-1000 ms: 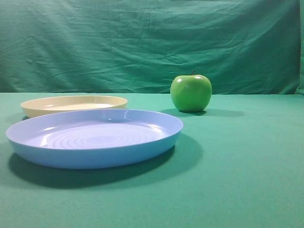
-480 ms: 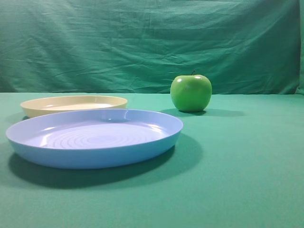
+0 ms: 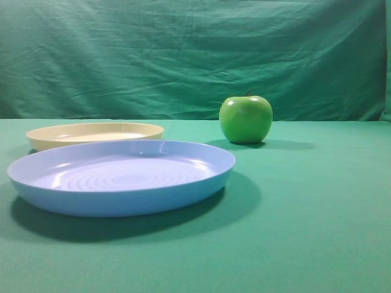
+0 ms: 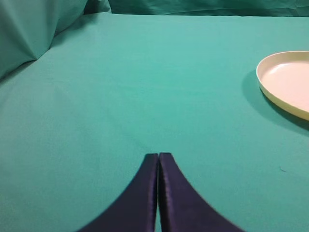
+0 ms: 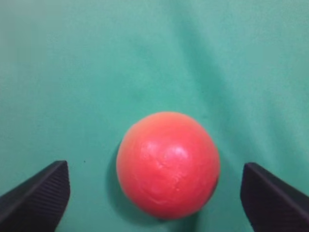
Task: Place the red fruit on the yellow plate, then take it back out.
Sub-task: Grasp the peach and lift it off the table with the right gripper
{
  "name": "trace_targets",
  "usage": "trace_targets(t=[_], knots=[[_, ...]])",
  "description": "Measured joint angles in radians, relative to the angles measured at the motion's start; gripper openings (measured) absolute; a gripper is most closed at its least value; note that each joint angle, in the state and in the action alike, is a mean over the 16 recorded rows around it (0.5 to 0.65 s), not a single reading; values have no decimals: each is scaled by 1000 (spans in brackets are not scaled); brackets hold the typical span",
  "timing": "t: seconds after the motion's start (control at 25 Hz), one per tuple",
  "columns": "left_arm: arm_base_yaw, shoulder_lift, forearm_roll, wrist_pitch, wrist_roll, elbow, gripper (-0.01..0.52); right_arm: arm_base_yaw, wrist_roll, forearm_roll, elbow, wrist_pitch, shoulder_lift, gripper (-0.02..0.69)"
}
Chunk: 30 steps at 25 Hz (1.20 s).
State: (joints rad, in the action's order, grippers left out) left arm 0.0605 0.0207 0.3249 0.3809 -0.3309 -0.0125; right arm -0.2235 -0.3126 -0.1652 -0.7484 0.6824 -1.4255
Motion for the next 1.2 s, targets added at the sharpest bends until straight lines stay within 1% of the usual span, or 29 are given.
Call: trace_targets(t=[0.08, 0.16, 0.28, 0.4, 0.64, 0.8, 0.92, 1.04, 1.2], knots=[[0, 0, 0, 0, 0, 0, 0, 0, -2, 0, 0, -21, -38, 613], [0, 0, 0, 0, 0, 0, 0, 0, -3, 0, -1, -41, -73, 638], [0, 0, 0, 0, 0, 0, 0, 0, -3, 0, -1, -65, -118, 628], [0, 0, 0, 0, 0, 0, 0, 0, -3, 0, -2, -83, -152, 582], [0, 0, 0, 0, 0, 0, 0, 0, -6, 1, -12, -91, -190, 432], [0, 0, 0, 0, 0, 0, 0, 0, -9, 1, -59, -55, -198, 329], [0, 0, 0, 0, 0, 0, 0, -1, -11, -7, -129, -9, -200, 266], [0, 0, 0, 0, 0, 0, 0, -7, -22, -26, -225, 38, -202, 228], [0, 0, 0, 0, 0, 0, 0, -43, -51, -55, -382, 83, -205, 218]])
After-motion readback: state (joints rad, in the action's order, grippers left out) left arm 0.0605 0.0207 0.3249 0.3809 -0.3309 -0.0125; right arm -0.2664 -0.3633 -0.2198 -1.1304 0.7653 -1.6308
